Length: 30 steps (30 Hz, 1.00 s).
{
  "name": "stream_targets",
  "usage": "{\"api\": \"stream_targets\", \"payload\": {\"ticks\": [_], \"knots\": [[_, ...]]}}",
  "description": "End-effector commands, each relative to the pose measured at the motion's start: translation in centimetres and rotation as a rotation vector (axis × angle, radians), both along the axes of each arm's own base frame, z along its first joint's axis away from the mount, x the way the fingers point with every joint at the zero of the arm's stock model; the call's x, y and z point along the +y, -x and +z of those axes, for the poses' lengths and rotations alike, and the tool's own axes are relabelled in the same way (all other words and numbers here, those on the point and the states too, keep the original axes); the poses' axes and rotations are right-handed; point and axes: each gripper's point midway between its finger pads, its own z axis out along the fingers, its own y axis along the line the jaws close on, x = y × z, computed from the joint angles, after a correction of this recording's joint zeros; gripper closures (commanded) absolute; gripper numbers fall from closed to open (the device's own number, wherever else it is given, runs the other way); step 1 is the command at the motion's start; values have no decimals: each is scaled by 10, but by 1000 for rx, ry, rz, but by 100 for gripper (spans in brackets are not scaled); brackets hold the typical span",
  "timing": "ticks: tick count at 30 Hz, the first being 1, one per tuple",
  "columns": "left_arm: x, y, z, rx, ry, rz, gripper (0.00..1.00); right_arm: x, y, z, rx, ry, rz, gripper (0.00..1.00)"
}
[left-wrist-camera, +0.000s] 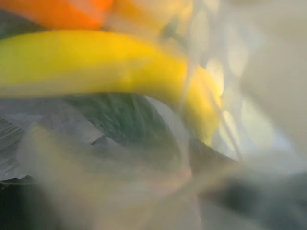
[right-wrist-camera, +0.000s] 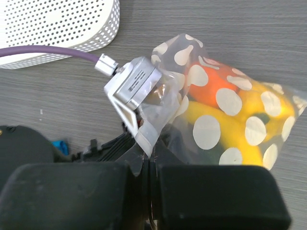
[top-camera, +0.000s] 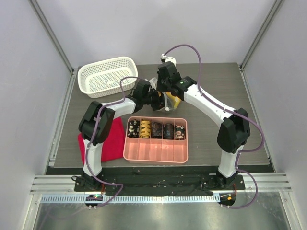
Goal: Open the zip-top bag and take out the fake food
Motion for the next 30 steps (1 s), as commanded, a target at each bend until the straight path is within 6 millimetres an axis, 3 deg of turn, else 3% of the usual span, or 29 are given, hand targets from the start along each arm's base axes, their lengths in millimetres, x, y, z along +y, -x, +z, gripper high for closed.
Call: {"api": "stream_targets", "payload": {"ticks": [1, 5, 8, 11, 12, 17, 20, 21, 22, 25, 27, 29, 30], "knots": [[-11, -9, 24, -33, 117, -24, 31, 19, 3, 13, 0, -129, 5, 99], [-6, -15, 16, -35, 90, 19, 32, 21, 3, 6, 5, -163, -7, 99], [-1, -23, 14, -37, 80, 64, 39, 20, 6, 0, 17, -168, -13, 99], [10, -36, 12, -35, 83, 129, 50, 14, 9, 2, 7, -165, -27, 99], [14, -41, 14, -47, 85, 151, 61, 11, 10, -1, 6, -150, -36, 99], [21, -47, 19, -94, 26, 152, 85, 3, 13, 7, -36, -135, -29, 99], [30, -45, 31, -153, -38, 149, 97, -8, 10, 7, -74, -66, -36, 99], [33, -43, 45, -193, -46, 150, 98, -13, 8, 4, -81, -42, -43, 99], [40, -39, 43, -184, -86, 155, 99, -16, 7, 4, -91, -21, -47, 99], [47, -23, 54, -226, -134, 102, 99, -25, 5, 4, -111, 26, -58, 99], [48, -18, 58, -215, -117, 105, 78, -17, 8, 1, -94, 4, -29, 99], [48, -18, 66, -200, -50, 168, 49, -7, 10, -1, -78, -31, 7, 99], [48, -19, 66, -194, -30, 187, 43, -4, 10, -4, -68, -46, 6, 99]]}}
